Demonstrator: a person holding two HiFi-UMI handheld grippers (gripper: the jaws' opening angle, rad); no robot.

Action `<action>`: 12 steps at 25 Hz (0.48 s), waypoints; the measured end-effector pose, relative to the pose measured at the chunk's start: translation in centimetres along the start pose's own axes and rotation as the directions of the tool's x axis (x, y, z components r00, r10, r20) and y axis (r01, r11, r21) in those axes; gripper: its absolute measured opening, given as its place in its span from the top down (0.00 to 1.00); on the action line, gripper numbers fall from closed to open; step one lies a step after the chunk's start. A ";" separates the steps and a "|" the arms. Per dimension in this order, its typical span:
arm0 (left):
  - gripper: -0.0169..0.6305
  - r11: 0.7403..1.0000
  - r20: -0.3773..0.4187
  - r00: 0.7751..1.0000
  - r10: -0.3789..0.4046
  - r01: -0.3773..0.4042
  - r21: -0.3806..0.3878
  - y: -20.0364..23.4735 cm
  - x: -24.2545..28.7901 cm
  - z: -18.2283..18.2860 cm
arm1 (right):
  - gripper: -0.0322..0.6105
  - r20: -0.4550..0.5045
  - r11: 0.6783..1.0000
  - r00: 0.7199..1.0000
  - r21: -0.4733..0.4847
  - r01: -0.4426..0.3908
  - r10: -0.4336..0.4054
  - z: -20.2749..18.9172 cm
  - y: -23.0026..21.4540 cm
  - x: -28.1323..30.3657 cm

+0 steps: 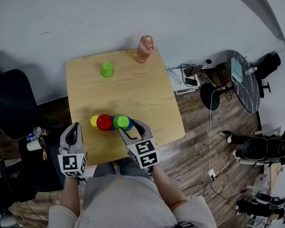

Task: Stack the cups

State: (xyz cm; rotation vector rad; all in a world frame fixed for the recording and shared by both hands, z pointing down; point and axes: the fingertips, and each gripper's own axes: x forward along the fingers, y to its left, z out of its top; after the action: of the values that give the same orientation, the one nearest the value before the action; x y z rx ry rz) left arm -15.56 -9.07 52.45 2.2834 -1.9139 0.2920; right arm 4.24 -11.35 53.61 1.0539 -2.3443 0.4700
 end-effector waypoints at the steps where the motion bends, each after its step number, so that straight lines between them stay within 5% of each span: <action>1: 0.88 1.000 0.000 1.000 0.004 -0.004 0.000 -0.1 0.1 0.1 | 0.61 0.012 1.000 1.000 0.007 -0.012 0.012 0.3 -0.1 -0.4; 12: 0.88 0.996 0.005 0.996 0.092 -0.092 -0.007 -1.4 0.7 0.8 | 0.62 0.174 0.996 0.981 -0.005 -0.090 0.089 6.7 -5.2 -2.8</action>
State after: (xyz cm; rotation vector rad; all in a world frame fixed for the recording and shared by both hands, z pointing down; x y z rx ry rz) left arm -14.05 -9.67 51.84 2.1974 -2.0233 0.2910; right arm 7.69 -16.38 47.07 1.0312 -2.5543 0.4302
